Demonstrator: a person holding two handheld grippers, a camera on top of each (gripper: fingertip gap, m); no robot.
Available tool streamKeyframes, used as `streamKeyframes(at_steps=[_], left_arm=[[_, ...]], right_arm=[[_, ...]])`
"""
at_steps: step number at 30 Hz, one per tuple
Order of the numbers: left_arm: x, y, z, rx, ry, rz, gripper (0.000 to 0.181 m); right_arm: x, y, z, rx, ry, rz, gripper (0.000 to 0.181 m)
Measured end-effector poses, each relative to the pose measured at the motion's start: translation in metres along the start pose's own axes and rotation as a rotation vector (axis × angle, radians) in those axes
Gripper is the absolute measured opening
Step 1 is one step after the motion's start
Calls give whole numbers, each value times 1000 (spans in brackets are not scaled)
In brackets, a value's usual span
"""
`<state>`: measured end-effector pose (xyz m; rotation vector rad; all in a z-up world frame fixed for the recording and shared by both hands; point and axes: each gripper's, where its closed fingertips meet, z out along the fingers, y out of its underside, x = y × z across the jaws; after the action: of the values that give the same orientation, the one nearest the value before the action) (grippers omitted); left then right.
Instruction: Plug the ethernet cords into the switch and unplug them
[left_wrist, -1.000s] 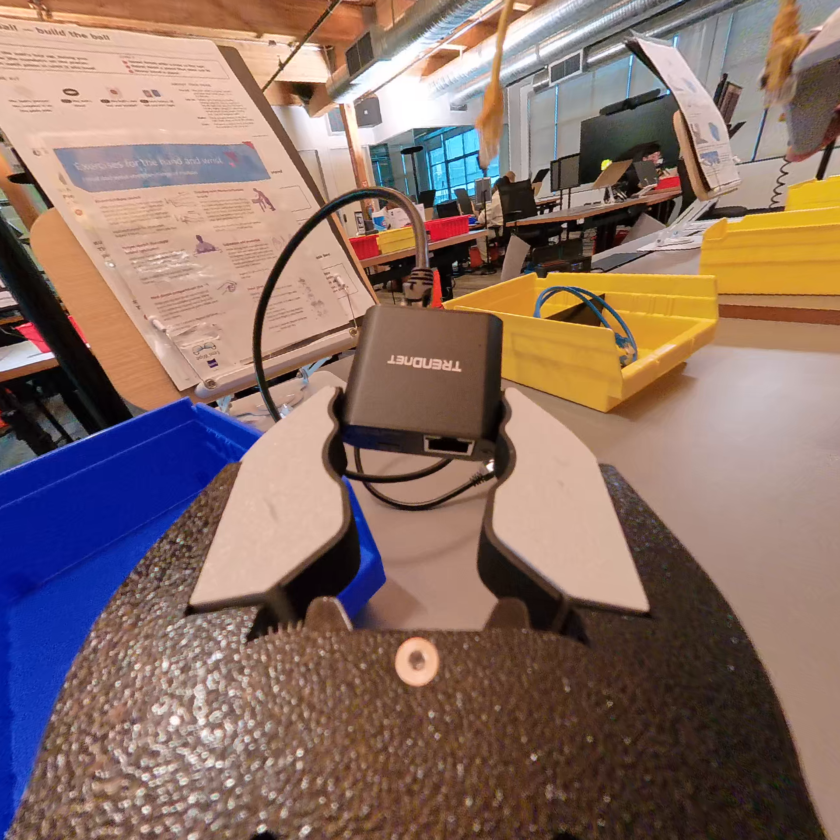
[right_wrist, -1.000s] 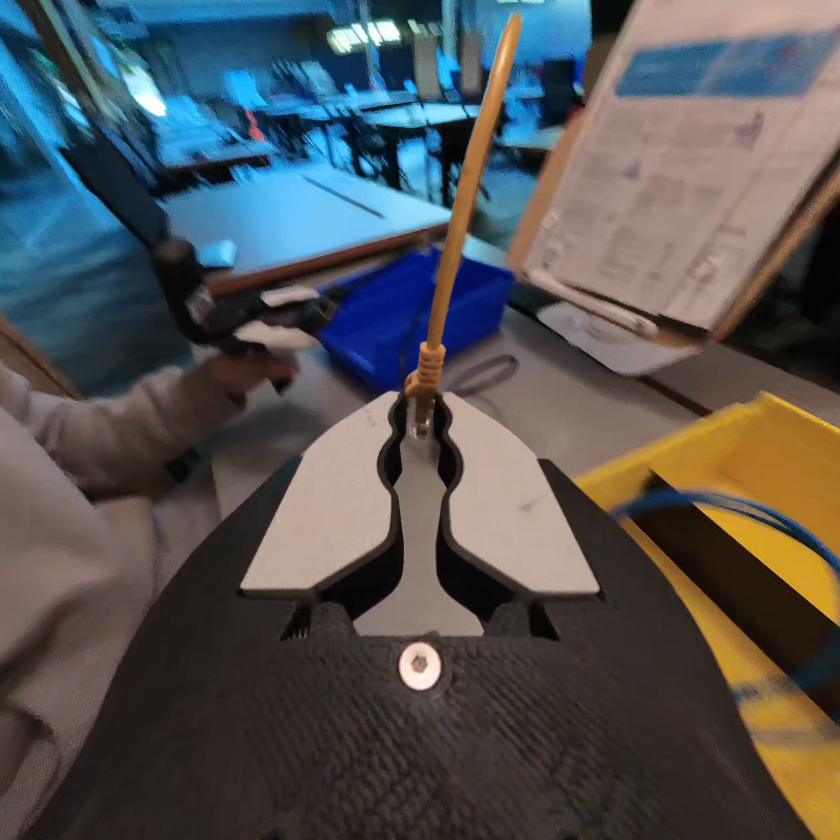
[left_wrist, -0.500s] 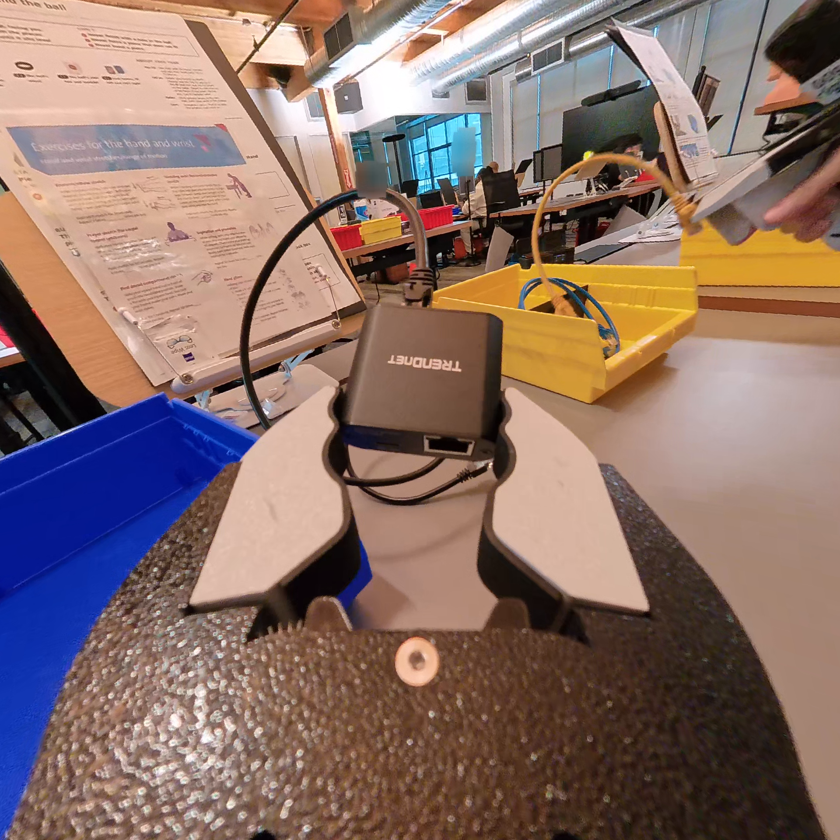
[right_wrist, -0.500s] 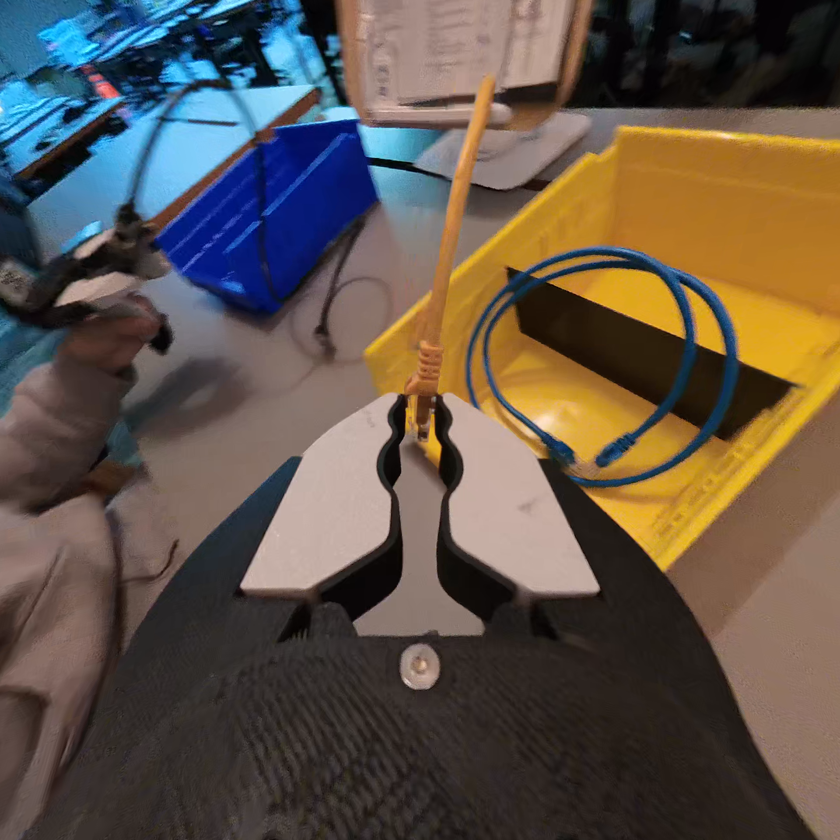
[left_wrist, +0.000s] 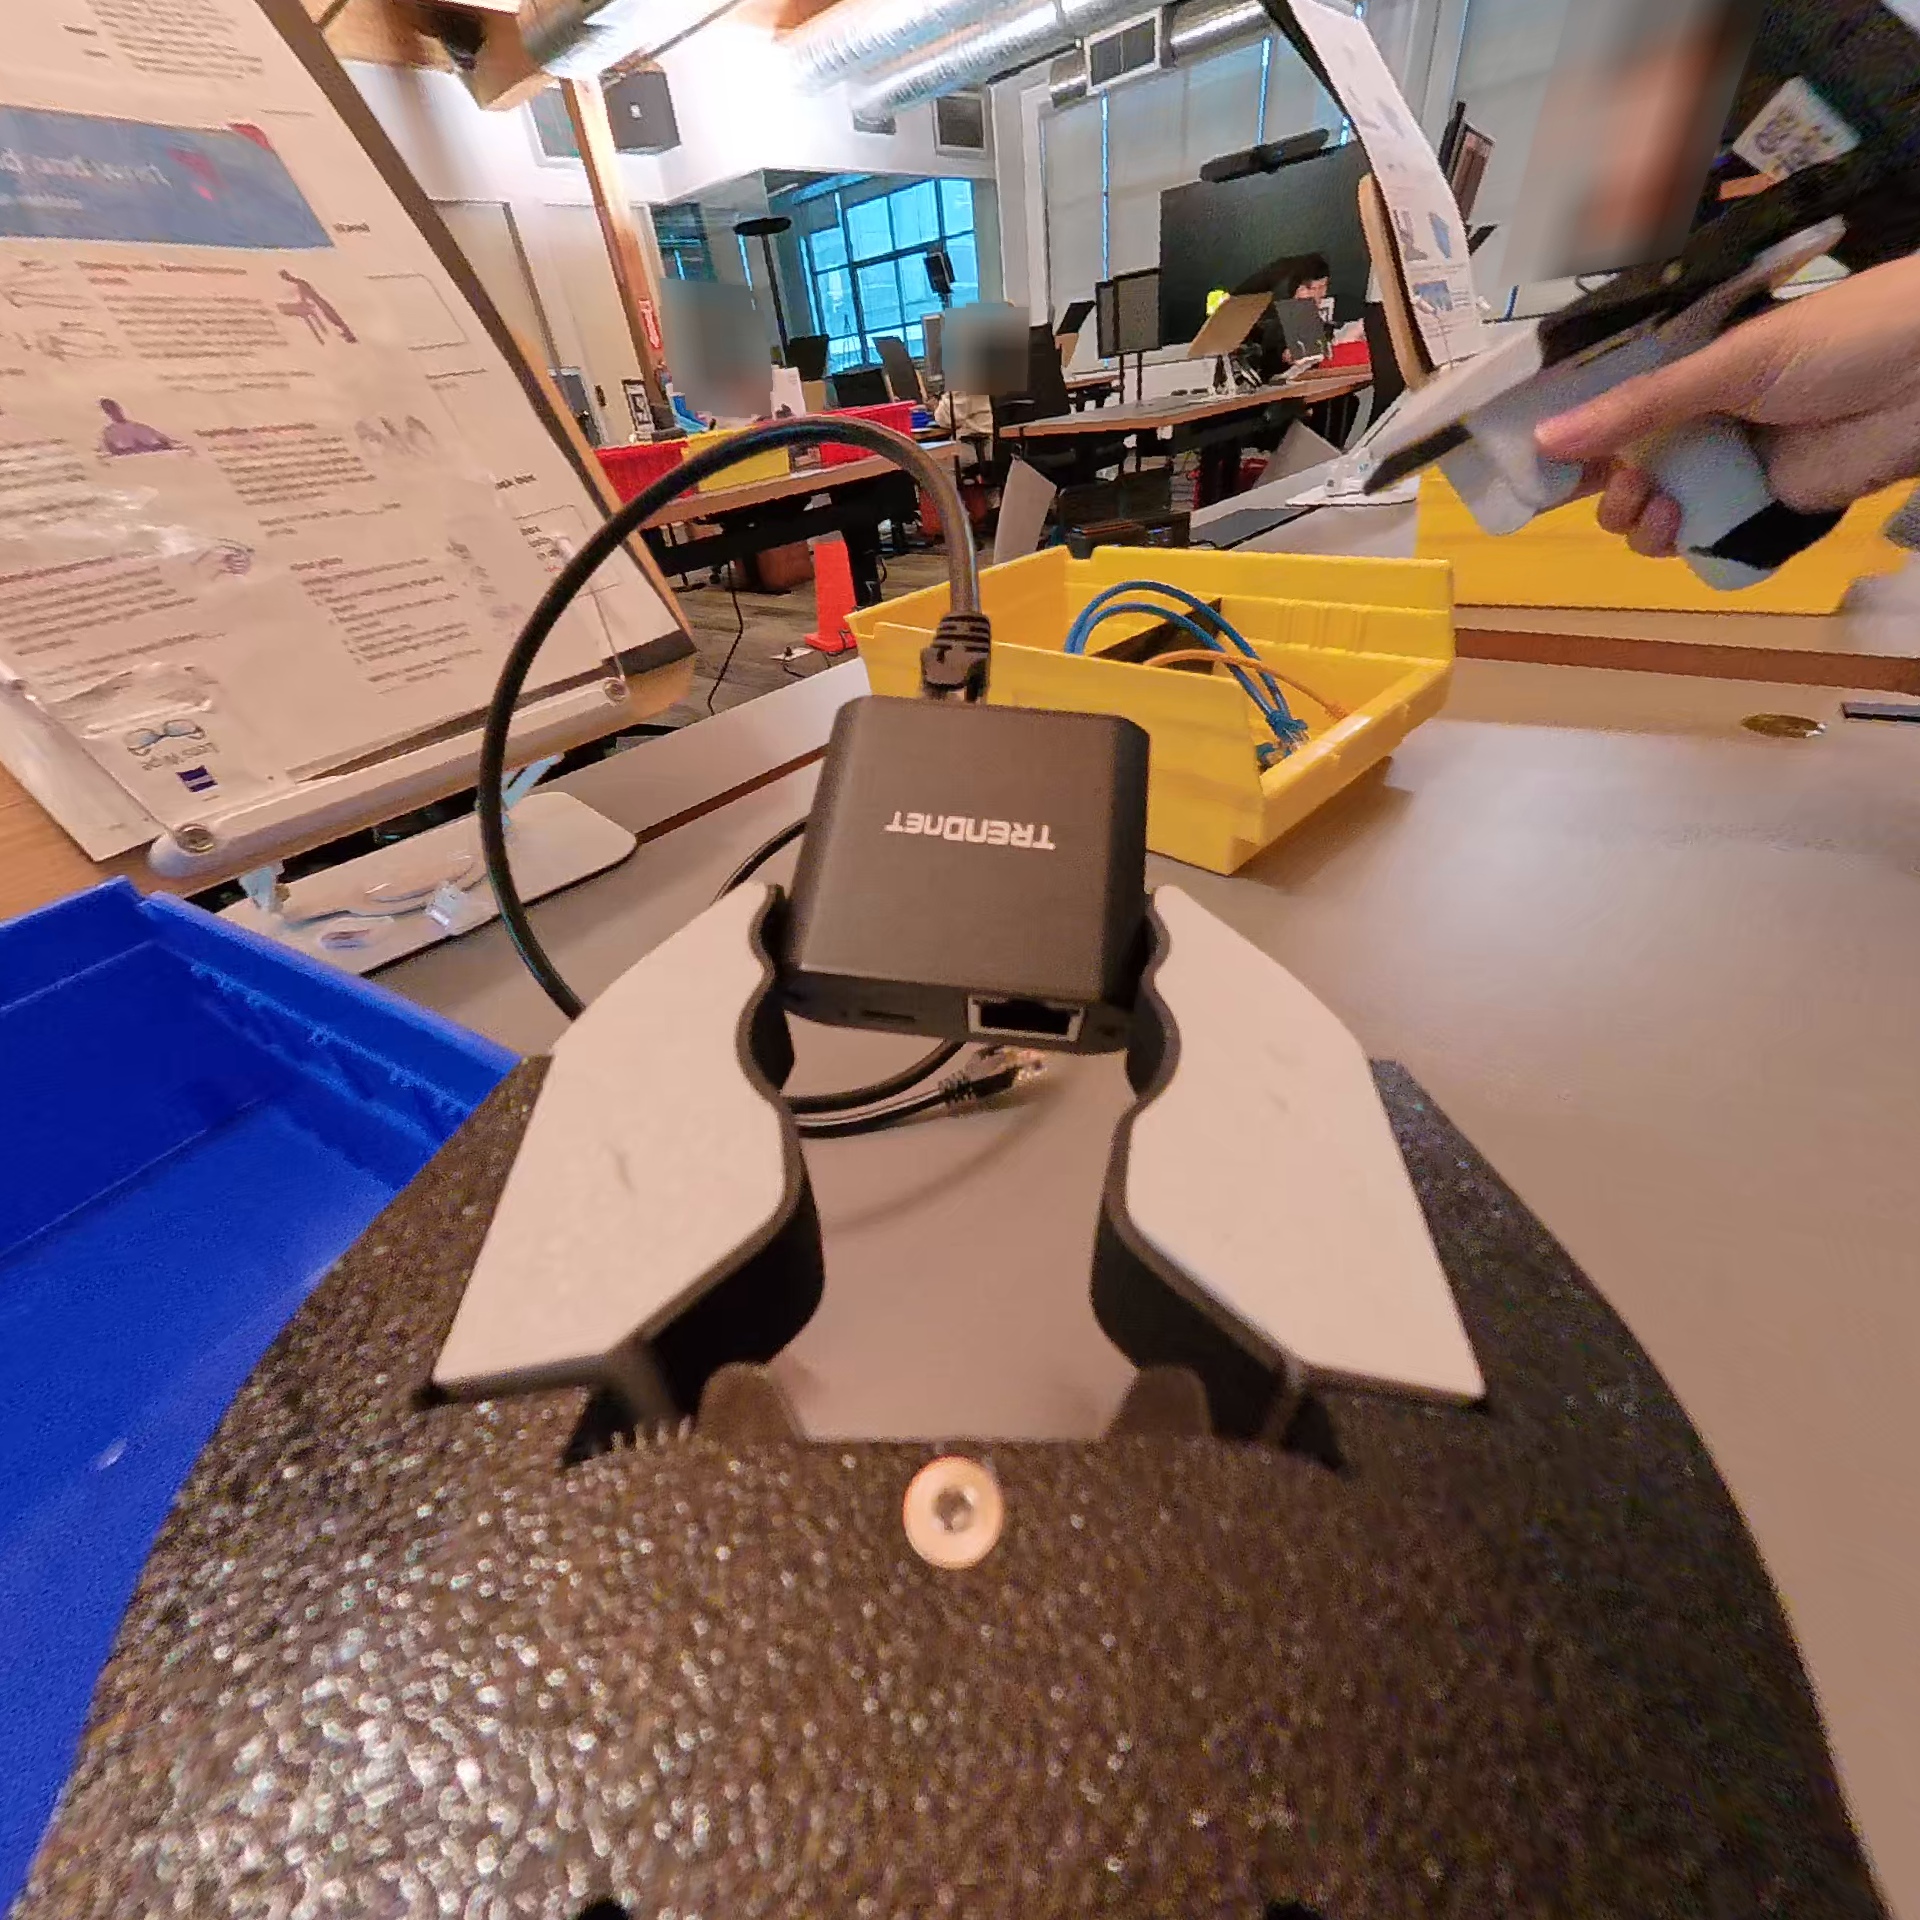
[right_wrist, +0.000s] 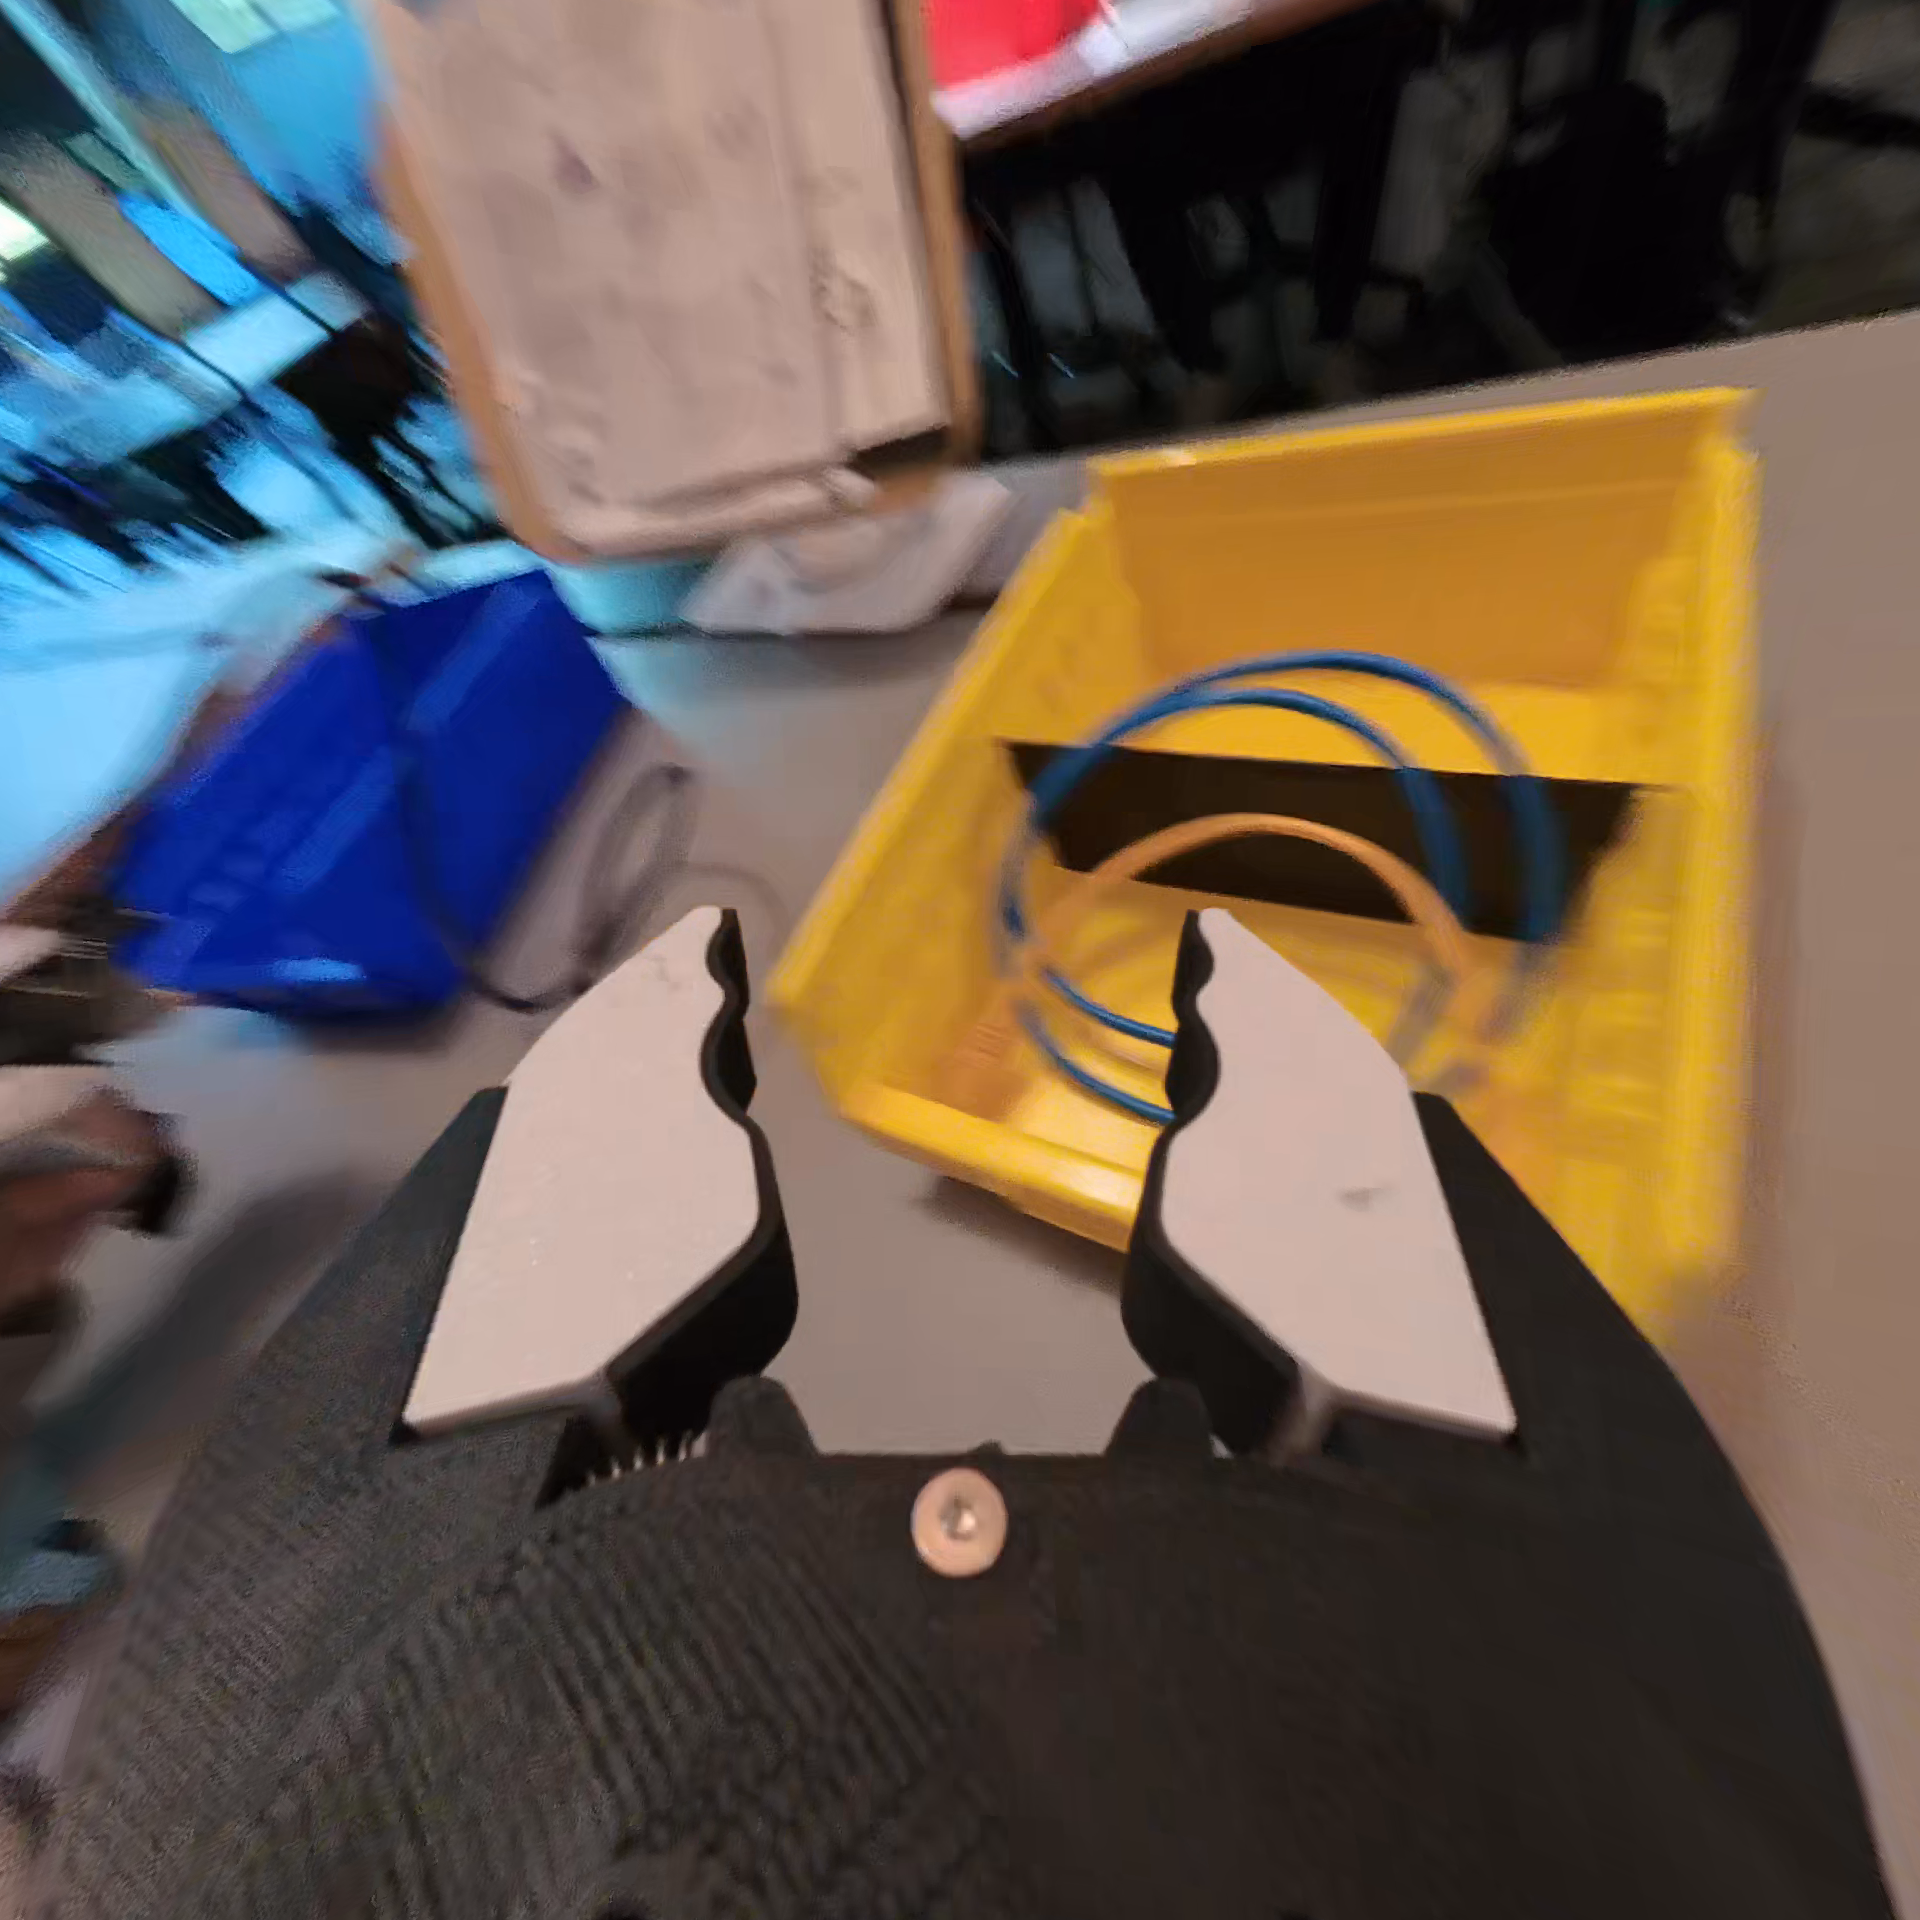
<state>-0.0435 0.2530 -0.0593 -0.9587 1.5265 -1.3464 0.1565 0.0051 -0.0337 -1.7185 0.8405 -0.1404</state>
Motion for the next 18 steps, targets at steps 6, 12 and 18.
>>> streamKeyframes(at_steps=[6,12,18], left_arm=[[28,4,10,1,111,42,62],[47,17,15,-42,159,166,62],[46,15,16,-46,141,189,62]], right_arm=[[-158,34,21,236,-512,314,67],[-244,83,65,43,-742,442,59],[-240,84,71,113,-694,554,33]])
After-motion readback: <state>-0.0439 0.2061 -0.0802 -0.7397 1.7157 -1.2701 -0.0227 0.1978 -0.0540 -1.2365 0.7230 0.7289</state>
